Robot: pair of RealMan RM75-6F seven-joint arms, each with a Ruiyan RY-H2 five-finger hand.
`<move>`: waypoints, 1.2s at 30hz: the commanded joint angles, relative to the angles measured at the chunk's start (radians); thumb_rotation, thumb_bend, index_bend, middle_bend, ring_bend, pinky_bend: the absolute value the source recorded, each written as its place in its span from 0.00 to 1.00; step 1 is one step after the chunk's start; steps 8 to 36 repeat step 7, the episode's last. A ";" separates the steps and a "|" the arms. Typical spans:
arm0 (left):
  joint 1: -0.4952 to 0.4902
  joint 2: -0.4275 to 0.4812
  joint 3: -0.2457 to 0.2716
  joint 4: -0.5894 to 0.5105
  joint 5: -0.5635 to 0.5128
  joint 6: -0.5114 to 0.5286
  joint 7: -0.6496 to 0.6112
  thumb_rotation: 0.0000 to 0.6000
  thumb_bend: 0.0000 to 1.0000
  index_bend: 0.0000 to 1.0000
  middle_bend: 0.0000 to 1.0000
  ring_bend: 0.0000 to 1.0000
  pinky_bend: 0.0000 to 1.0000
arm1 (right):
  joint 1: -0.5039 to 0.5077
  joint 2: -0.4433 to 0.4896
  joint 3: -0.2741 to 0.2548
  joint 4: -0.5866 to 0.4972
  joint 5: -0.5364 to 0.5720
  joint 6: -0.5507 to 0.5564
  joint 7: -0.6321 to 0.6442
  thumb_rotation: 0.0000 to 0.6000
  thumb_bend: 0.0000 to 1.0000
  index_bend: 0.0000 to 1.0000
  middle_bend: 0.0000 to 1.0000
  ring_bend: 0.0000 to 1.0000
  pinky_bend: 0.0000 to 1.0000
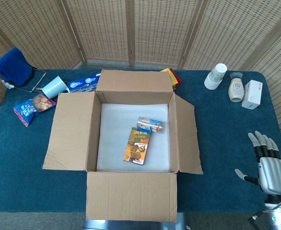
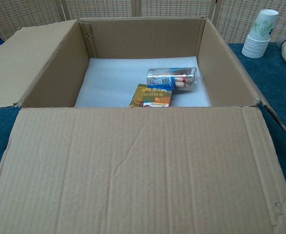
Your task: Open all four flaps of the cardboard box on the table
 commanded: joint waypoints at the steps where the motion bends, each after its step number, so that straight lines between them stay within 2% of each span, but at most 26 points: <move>1: -0.006 -0.049 0.013 0.014 -0.030 0.029 0.050 1.00 0.05 0.10 0.00 0.00 0.02 | 0.001 0.013 -0.002 -0.017 0.030 -0.023 -0.026 1.00 0.00 0.00 0.00 0.00 0.00; 3: -0.013 -0.081 0.018 0.020 -0.053 0.037 0.076 1.00 0.05 0.09 0.00 0.00 0.01 | 0.006 0.012 0.003 -0.015 0.044 -0.034 -0.031 1.00 0.00 0.00 0.00 0.00 0.00; 7: -0.034 -0.117 0.037 0.043 -0.074 0.036 0.077 1.00 0.05 0.09 0.00 0.00 0.00 | 0.001 -0.030 0.029 0.012 0.044 0.017 -0.033 1.00 0.00 0.00 0.00 0.00 0.00; 36: -0.034 -0.117 0.037 0.043 -0.074 0.036 0.077 1.00 0.05 0.09 0.00 0.00 0.00 | 0.001 -0.030 0.029 0.012 0.044 0.017 -0.033 1.00 0.00 0.00 0.00 0.00 0.00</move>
